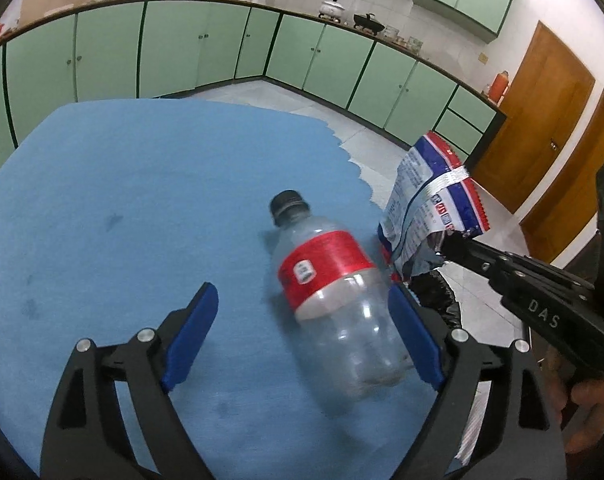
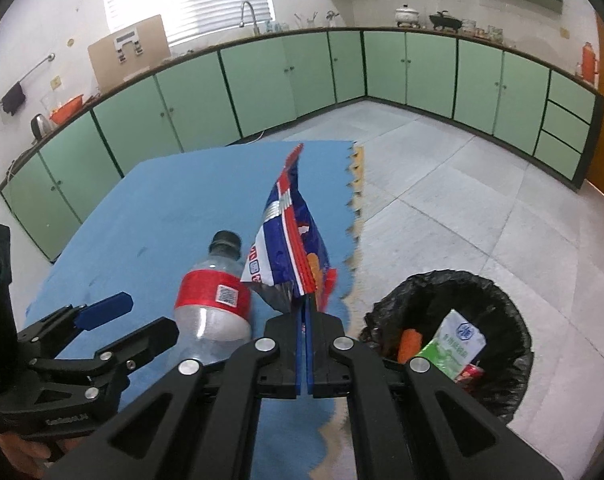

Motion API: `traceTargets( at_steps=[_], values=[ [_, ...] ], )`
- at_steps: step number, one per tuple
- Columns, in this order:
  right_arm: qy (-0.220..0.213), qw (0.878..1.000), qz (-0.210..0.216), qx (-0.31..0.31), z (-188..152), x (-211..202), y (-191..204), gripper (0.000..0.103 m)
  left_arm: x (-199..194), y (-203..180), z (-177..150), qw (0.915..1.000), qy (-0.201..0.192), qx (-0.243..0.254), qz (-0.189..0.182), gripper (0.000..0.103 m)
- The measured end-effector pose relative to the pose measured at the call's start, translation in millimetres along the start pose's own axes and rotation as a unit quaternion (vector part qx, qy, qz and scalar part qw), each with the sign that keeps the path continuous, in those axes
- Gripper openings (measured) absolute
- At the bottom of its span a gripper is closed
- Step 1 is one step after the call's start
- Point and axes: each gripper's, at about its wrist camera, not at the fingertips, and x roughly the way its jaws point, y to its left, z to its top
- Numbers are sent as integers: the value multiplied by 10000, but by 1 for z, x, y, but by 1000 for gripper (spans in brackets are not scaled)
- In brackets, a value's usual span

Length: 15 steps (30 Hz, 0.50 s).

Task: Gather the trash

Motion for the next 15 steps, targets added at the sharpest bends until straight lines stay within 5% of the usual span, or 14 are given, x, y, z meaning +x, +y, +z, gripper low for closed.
traceTargets(
  at_steps=[13,15],
  values=[
    [-66,10000,-31,36,-7,-10,-21,1,46,-24,-3,9973,516,-87,522,83],
    [-57,10000,21,22,-8,-10,-21,1,51,-20,-6,9974,584,-218,361,73]
  ],
)
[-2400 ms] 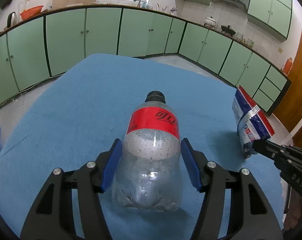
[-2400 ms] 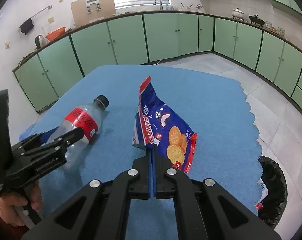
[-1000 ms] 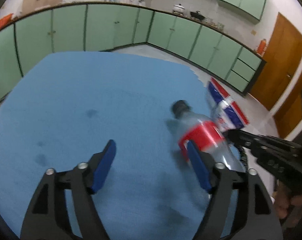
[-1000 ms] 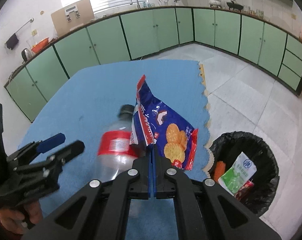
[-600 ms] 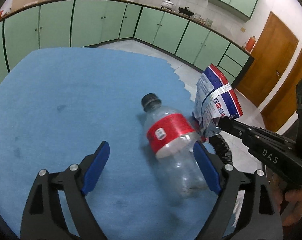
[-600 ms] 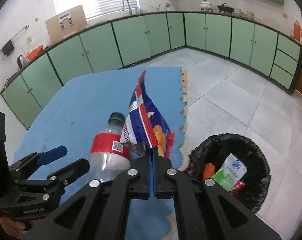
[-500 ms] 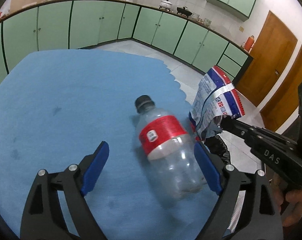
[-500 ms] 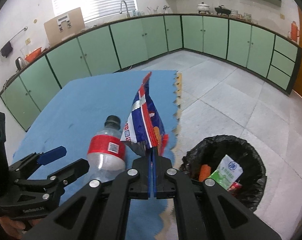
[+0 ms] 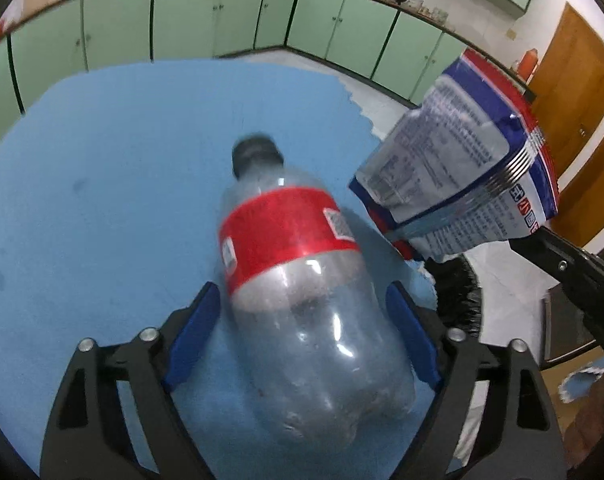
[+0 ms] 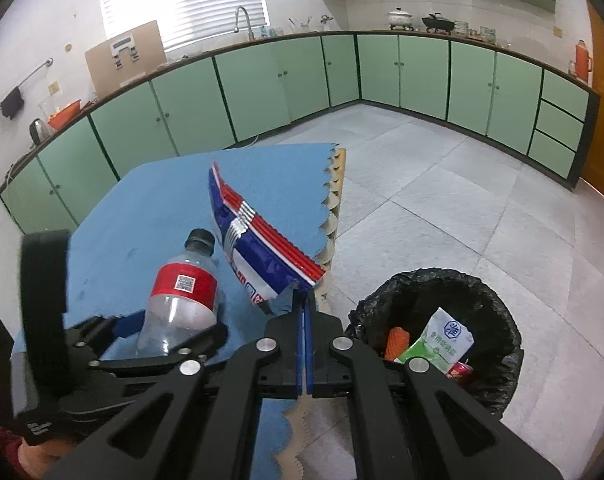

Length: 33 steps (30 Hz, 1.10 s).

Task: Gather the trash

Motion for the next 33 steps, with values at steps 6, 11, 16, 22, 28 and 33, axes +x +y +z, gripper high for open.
traceTargets(
  at_steps=[6,11,16,22,28,33],
  values=[
    [3,9999,139,27,-2,1,0,1,-7,10,1,9997,-141,-181,-125,61],
    [25,9998,209,-34,0,3,5,1,-18,24,1,9995,-211,-170,-157,60],
    [177,9993,270,-208,-3,13,19,1,-22,35,2,9999,-20,-117,-97,60],
    [250,9987,329,-287,-6,17,31,1,-21,36,16,10000,-9,-95,-11,67],
    [269,9988,309,-272,-6,18,31,1,-11,34,25,10000,-31,-58,-28,61],
    [201,9990,319,-251,-6,14,31,0,-17,34,19,9999,-141,-53,-47,60]
  ],
)
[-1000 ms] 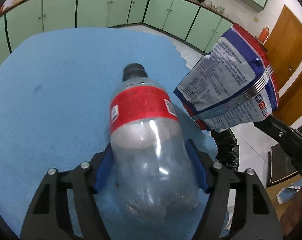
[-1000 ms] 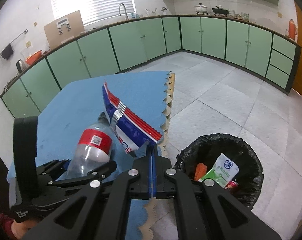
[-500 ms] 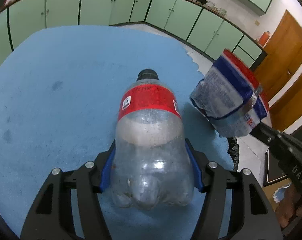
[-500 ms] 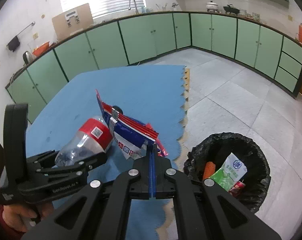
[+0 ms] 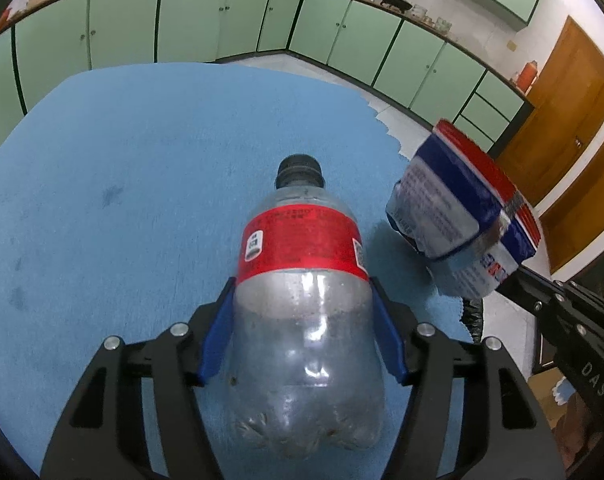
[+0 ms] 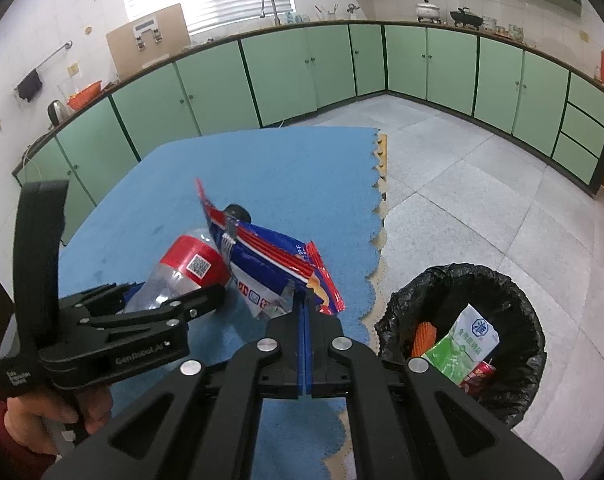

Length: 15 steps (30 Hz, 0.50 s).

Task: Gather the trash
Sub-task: 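Carry bottle and cracker bag over black bin with both grippers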

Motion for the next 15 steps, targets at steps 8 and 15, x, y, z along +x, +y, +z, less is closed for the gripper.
traceTargets(
  at_steps=[8,15],
  values=[
    [-305,9995,-31,-49,11,-24,2,0,-32,-3,7,9990,-431,74,-76,60],
    [-552,9984,-44,-77,20,-47,1,0,-53,-16,16,9973,-692,167,-194,60]
  ],
)
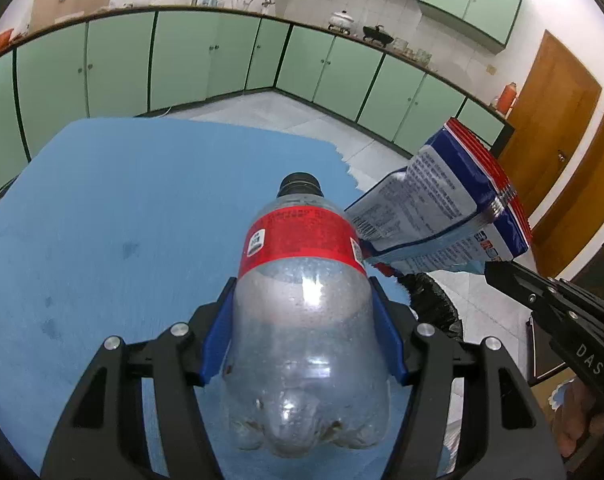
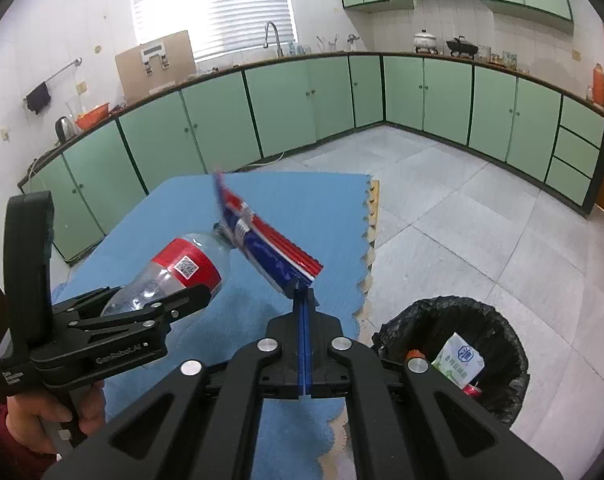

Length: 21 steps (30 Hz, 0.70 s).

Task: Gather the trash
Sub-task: 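Carry bottle and cracker bag over black bin with both grippers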

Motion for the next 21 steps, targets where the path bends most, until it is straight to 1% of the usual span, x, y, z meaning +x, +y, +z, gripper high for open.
traceTargets(
  at_steps=[9,21],
  values=[
    [-185,9996,-206,39,4,-19,-17,0,-10,-25,1,9995,-192,243,-88,60],
    [-299,9966,-679,353,-2,-43,-64,0,-4,-67,1,9974,-238,573,-365,60]
  ],
)
